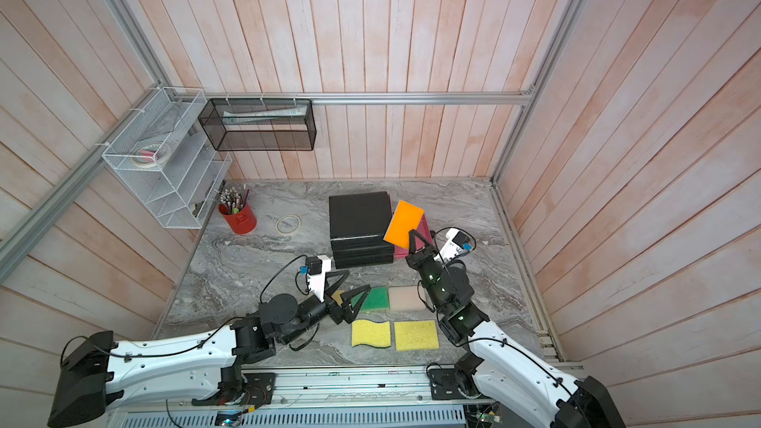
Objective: Take the sponge out of the drawer
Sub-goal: Pick up the sponge from the drawer, then place the sponge at the center of the board.
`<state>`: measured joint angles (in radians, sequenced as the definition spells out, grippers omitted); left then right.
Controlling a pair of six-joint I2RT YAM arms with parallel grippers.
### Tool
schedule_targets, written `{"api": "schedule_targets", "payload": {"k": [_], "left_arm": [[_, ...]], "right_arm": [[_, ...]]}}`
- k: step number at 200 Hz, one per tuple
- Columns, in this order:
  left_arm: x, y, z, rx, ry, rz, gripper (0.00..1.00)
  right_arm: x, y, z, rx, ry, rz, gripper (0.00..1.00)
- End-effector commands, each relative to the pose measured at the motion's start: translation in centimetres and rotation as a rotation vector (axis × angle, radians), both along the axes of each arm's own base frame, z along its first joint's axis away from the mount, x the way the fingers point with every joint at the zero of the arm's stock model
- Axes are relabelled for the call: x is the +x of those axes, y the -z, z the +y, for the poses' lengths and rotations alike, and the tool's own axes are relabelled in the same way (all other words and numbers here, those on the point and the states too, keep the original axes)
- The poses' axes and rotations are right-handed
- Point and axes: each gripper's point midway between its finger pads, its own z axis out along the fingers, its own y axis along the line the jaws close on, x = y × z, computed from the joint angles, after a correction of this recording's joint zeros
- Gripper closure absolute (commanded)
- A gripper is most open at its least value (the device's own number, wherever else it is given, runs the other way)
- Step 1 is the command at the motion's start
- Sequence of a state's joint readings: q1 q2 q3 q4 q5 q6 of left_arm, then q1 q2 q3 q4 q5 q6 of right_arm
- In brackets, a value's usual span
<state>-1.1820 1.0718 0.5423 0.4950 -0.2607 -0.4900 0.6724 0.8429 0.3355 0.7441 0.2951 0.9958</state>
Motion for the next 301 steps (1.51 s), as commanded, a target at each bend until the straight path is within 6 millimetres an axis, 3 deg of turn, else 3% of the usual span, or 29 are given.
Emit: {"api": "schedule_targets", "payload": {"k": [1,27,81,119,169,231,266,301], "left_arm": [[0.6,-1.6,-1.1,-0.038,0.049,-0.04,0.04],[2.7,-0.8,-0.8,-0.085,0.038,0.006,0.04],[4.1,-2.0,-1.8,-0.15,0.065,-0.066,0.04],[5.7,-2.2,-1.3,-0.2,0.026,-0.075,0.05],[8.2,-1.4,-0.2,-0.252,-0.024,-0.034,0.1],[8.2,-1.7,-1.3,-0.298,0.035,-0.034,0.15],[8.1,-1.9,-1.3,-0.33,0.045,-0.049,0.26],[8.1,-1.9,-1.7,-0.355,0.06,-0.053,0.47]], "right_arm": [[-1.5,-3.4,-0.5,0.182,0.008,-0.12,1.0],[-2.5,-3.5,0.7,0.235,-0.036,-0.122,1.0],[-2.5,-2.1,3.6,0.325,-0.113,-0.082,1.0],[-2.4,-1.9,5.5,0.352,-0.168,-0.086,1.0],[-2.6,-1.7,5.5,0.39,-0.176,-0.08,1.0],[-2.5,-1.8,6.2,0.426,-0.207,-0.086,1.0],[-2.5,-1.5,6.8,0.442,-0.231,-0.079,1.0],[-2.5,-0.8,7.5,0.439,-0.23,-0.049,1.0]]}}
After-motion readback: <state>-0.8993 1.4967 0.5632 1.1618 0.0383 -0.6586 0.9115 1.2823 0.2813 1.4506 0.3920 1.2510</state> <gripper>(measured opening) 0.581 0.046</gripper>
